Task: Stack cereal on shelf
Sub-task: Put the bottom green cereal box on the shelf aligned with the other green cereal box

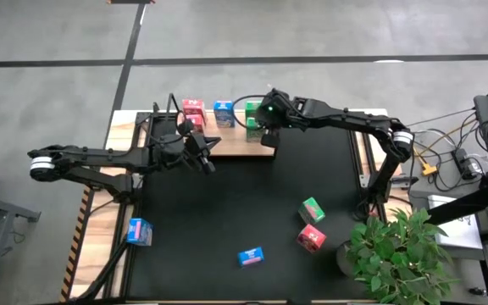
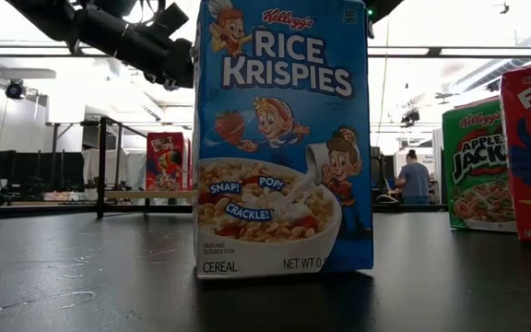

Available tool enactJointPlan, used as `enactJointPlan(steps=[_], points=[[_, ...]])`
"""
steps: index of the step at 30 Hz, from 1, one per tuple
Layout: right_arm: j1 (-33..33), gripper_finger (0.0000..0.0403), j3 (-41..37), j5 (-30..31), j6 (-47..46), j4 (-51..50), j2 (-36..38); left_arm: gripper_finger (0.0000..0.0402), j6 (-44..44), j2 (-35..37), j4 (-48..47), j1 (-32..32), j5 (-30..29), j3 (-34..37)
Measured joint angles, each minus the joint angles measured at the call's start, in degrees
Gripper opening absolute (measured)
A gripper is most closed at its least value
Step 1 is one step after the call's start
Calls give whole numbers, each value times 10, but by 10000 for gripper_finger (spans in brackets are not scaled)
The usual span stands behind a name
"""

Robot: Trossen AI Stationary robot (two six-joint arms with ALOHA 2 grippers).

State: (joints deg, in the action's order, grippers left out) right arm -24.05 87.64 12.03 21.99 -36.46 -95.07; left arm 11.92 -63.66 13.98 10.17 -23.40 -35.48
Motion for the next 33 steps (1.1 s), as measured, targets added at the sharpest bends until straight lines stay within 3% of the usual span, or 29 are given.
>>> enactJointPlan(steps=[17,33], points=[[0,9,-1,-13,0,24,-8,0,0,0,-4,0,0,0],[0,9,-1,-14,66,53,-28,0,0,0,-9,0,0,0]])
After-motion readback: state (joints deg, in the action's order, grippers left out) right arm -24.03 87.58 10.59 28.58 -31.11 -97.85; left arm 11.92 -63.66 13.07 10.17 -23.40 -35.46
